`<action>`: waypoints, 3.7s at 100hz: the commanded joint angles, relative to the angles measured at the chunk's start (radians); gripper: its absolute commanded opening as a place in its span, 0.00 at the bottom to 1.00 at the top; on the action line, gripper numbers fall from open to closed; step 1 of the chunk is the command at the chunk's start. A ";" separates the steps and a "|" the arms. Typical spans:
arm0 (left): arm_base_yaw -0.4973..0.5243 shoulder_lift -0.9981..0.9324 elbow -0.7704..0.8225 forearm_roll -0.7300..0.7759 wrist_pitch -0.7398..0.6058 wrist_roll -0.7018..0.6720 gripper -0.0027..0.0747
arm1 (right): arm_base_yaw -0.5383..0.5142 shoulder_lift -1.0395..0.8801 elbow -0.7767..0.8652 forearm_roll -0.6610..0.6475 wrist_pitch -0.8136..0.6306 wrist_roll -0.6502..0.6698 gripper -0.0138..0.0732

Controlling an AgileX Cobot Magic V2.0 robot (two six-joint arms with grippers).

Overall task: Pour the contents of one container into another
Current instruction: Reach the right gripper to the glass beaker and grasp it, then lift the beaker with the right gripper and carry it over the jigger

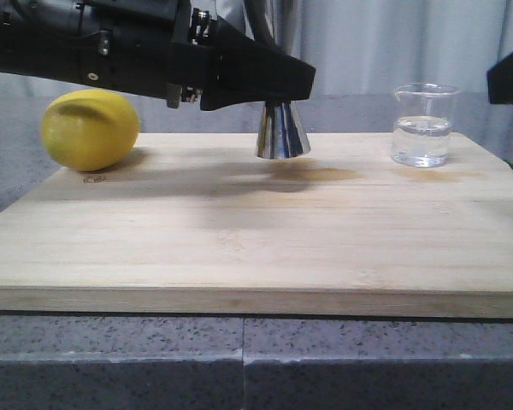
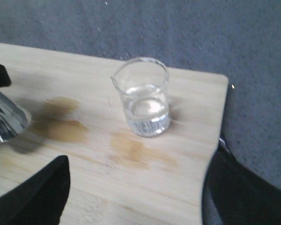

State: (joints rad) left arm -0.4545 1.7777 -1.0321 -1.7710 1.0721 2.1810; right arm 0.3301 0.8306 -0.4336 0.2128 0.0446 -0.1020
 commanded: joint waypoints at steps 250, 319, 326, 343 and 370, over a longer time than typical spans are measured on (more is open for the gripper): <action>-0.010 -0.040 -0.031 -0.081 0.073 -0.004 0.11 | -0.016 0.658 -0.078 -0.213 -0.868 0.083 0.52; -0.010 -0.040 -0.031 -0.081 0.073 -0.004 0.11 | -0.016 0.558 -0.362 -0.424 -0.425 0.069 0.52; -0.010 -0.040 -0.031 -0.081 0.073 -0.004 0.11 | -0.016 0.542 -0.385 -0.429 -0.402 0.069 0.52; -0.010 -0.040 -0.031 -0.081 0.073 -0.004 0.11 | -0.009 0.510 -0.453 -0.500 -0.289 0.069 0.52; -0.010 -0.040 -0.031 -0.081 0.073 -0.004 0.11 | 0.044 0.503 -0.526 -0.593 -0.168 0.069 0.52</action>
State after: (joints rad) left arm -0.4545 1.7777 -1.0321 -1.7710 1.0721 2.1810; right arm 0.3582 1.3752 -0.9036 -0.3435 -0.0811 -0.0288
